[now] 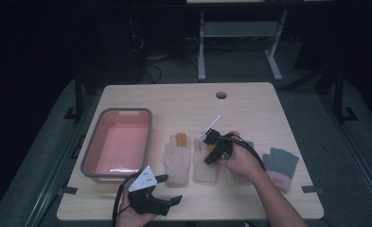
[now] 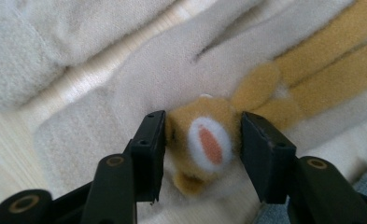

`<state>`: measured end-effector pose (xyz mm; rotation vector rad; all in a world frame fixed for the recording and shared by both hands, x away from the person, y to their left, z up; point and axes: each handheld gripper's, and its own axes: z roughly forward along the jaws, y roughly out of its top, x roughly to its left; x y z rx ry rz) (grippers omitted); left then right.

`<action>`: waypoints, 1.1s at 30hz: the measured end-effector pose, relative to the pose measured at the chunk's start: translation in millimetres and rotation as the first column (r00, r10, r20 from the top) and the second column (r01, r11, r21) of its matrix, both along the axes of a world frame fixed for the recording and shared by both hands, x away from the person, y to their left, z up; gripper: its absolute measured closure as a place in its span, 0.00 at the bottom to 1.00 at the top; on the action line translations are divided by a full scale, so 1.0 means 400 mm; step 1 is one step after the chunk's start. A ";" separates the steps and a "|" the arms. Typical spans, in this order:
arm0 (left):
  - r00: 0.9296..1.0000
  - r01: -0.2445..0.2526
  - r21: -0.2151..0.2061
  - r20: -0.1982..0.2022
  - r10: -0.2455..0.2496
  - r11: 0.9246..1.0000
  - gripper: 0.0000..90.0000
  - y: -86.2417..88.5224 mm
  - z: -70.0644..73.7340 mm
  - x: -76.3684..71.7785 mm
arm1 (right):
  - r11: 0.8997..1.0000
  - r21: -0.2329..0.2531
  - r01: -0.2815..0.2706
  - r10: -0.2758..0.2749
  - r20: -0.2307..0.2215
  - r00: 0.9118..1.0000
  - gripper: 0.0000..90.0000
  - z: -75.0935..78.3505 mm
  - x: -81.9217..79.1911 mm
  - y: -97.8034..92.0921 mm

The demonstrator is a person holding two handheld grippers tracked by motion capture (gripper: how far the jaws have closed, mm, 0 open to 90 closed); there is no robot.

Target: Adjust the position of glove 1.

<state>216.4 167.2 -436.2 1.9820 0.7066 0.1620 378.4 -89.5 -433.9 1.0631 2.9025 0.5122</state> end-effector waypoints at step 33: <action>1.000 -0.006 -0.003 0.005 0.006 1.000 0.16 0.005 0.005 0.000 | 0.999 0.005 -0.031 0.031 0.075 0.997 0.71 0.105 -0.037 0.014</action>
